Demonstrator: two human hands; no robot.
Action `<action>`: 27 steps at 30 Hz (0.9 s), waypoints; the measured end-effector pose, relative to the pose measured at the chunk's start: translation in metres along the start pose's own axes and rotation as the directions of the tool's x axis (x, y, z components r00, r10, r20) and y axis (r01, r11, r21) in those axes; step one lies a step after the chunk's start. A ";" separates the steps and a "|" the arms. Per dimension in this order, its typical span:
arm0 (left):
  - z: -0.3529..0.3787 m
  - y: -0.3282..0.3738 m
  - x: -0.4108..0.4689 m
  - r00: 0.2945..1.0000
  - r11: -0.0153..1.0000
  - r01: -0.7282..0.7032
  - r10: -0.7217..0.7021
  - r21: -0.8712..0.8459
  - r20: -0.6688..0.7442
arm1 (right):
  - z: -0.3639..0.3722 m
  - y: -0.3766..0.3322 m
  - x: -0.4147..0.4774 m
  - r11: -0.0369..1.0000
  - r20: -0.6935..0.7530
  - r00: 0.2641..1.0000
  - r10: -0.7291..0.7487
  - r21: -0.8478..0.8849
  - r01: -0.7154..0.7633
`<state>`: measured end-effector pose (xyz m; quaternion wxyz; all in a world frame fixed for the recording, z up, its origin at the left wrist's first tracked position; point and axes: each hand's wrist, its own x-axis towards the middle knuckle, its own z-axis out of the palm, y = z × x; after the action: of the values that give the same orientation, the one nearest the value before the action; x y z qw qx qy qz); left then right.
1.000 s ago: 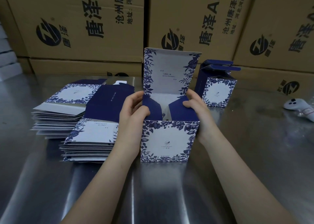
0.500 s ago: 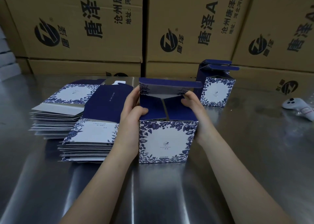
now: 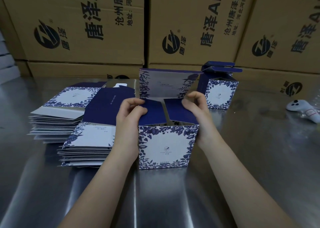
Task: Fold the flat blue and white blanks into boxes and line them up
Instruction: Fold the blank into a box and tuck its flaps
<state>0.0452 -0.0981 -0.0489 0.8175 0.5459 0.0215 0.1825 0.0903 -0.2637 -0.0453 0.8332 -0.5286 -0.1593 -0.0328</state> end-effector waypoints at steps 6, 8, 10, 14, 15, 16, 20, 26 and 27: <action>0.000 0.002 0.002 0.999 0.995 0.002 -0.006 0.098 0.043 | -0.007 0.002 0.001 0.993 0.082 0.995 0.058 -0.103 -0.049; -0.001 0.002 0.003 0.999 0.989 -0.017 0.010 0.147 0.043 | -0.010 0.002 0.001 0.988 0.122 0.990 0.075 -0.141 -0.057; 0.000 0.005 0.001 0.999 0.983 -0.029 0.020 0.181 0.047 | -0.011 0.002 0.003 0.985 0.131 0.988 0.081 -0.161 -0.059; 0.001 0.007 0.001 0.999 0.976 -0.032 0.022 0.217 0.048 | -0.010 0.003 0.007 0.976 0.103 0.991 0.080 -0.212 -0.057; 0.001 0.007 0.002 0.998 0.975 -0.036 0.026 0.221 0.052 | -0.010 0.003 0.007 0.974 0.100 0.992 0.077 -0.219 -0.053; 0.000 0.007 0.003 0.998 0.974 -0.040 0.027 0.221 0.057 | -0.010 0.003 0.007 0.973 0.100 0.992 0.072 -0.225 -0.048; -0.002 0.003 0.004 0.997 0.982 -0.015 0.000 0.186 0.081 | -0.015 0.004 0.007 0.981 0.179 0.980 0.089 -0.188 -0.055; -0.002 0.001 0.002 0.992 0.992 0.038 -0.052 0.124 0.112 | -0.025 0.000 0.003 0.973 0.321 0.923 0.214 -0.153 -0.172; -0.002 0.000 0.001 0.994 0.991 0.034 -0.047 0.127 0.097 | -0.024 -0.001 0.003 0.974 0.318 0.924 0.211 -0.148 -0.172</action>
<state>0.0459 -0.0955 -0.0492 0.7852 0.6040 0.0031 0.1366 0.0985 -0.2850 -0.0530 0.7611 -0.5877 -0.2423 0.1288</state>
